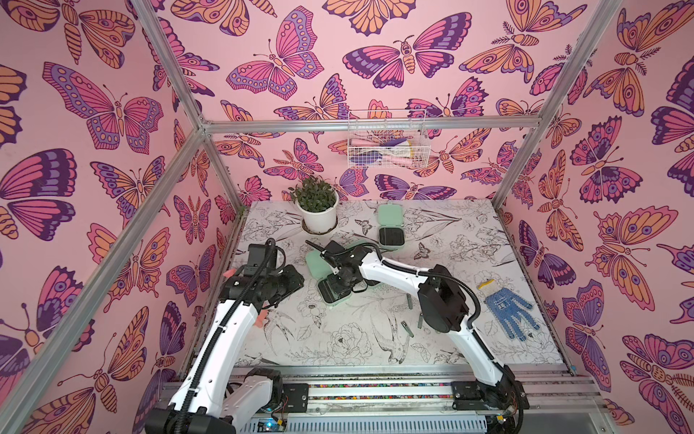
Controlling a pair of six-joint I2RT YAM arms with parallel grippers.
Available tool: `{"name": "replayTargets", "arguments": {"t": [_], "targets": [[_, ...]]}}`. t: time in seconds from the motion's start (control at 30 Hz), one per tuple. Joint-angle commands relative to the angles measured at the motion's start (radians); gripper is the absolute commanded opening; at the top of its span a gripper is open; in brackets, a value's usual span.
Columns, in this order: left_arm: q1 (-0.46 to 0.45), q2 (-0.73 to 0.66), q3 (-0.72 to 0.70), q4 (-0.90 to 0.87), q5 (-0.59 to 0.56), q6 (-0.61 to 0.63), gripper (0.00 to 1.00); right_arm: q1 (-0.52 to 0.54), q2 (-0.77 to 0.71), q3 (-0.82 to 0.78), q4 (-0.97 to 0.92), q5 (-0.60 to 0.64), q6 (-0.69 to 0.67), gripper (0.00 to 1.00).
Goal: Organize nail clipper sets
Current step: Place the nail clipper in the storage box.
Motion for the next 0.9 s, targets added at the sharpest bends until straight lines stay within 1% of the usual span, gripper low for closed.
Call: {"name": "replayTargets", "arguments": {"t": [0.0, 0.6, 0.87], "targets": [[0.005, 0.002, -0.018, 0.007, 0.012, 0.009, 0.44, 0.009, 0.014, 0.031, -0.030, -0.019, 0.027, 0.15], [0.005, 0.008, -0.024, 0.016, 0.015, 0.010, 0.44, 0.009, 0.069, 0.061, -0.038, 0.019, 0.031, 0.15], [0.006, 0.014, -0.024, 0.022, 0.019, 0.010, 0.44, 0.009, 0.078, 0.059, -0.046, 0.019, 0.075, 0.15]]}}
